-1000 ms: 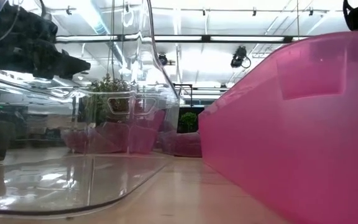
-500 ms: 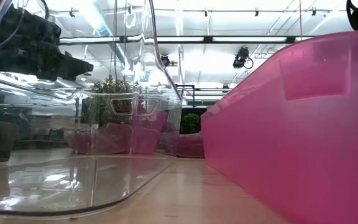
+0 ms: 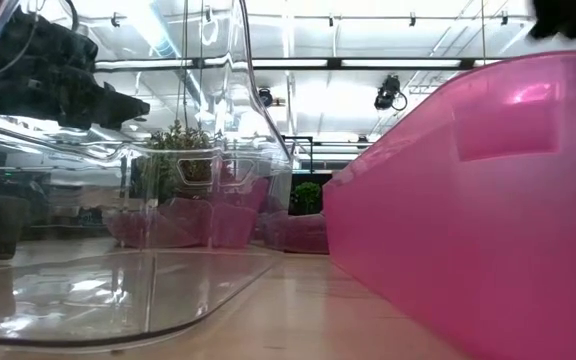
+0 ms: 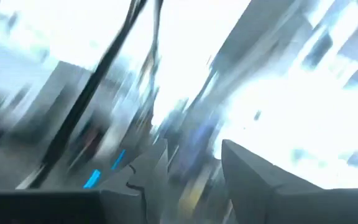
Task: Pick & Place hat
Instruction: Put the right red cap into the red bin
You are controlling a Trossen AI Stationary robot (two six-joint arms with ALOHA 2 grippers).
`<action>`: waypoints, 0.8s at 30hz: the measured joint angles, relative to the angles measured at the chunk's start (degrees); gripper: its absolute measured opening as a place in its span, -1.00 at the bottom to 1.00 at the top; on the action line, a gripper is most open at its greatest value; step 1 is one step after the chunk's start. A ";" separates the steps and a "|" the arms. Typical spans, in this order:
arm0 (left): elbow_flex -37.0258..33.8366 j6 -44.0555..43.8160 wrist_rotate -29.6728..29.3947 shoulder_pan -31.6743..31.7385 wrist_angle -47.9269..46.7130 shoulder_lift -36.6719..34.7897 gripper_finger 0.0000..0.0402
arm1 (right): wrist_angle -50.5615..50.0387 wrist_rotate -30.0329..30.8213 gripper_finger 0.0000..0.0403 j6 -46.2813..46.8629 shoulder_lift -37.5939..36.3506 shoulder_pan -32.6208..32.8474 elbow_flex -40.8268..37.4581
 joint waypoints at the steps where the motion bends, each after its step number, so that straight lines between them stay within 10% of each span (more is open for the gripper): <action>1: 0.00 0.00 0.00 0.02 -0.02 0.00 -0.43 | 6.30 -0.01 -0.22 0.10 0.00 0.00 0.00; 8: 0.00 0.00 0.00 0.02 0.00 0.00 -0.43 | 30.90 -0.17 -0.22 13.38 -0.02 0.04 0.02; 24: 0.01 -0.02 0.00 0.01 -0.01 0.00 -0.43 | 36.58 -3.02 -0.22 -3.99 0.00 0.04 0.09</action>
